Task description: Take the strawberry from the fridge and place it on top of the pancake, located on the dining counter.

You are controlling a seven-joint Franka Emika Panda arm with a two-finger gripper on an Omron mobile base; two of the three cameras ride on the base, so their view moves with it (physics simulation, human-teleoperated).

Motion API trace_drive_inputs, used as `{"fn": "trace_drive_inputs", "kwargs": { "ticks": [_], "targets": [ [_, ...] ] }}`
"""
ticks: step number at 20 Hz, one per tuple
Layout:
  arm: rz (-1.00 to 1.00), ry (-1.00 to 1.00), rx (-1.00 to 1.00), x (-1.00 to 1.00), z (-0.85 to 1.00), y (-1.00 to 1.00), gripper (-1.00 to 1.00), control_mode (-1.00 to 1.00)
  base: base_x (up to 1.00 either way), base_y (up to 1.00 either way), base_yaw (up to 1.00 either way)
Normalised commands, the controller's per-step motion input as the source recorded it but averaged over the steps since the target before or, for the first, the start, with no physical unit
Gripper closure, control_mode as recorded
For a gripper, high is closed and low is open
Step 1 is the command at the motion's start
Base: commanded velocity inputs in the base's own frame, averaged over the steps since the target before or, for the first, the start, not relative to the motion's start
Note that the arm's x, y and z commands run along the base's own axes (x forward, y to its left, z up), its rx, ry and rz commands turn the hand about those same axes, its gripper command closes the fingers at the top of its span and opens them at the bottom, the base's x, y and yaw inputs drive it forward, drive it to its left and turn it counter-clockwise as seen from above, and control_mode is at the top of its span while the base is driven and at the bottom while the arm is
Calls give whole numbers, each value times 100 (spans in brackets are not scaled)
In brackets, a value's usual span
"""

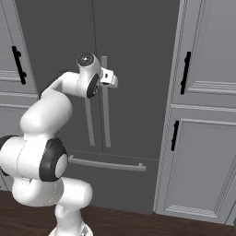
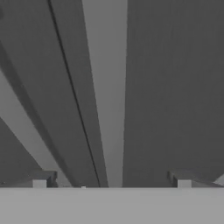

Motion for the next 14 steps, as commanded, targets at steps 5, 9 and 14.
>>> {"fn": "trace_drive_inputs", "kwargs": {
  "ticks": [5, 9, 14],
  "targets": [
    [-3, -3, -1, 37, -2, 0, -100, -100, 0, 0, 0],
    [-1, -1, 0, 53, -5, 0, -100, -100, 0, 0, 0],
    [0, -7, 0, 46, -10, -1, -100, -100, 0, 0, 0]
  ]
}}
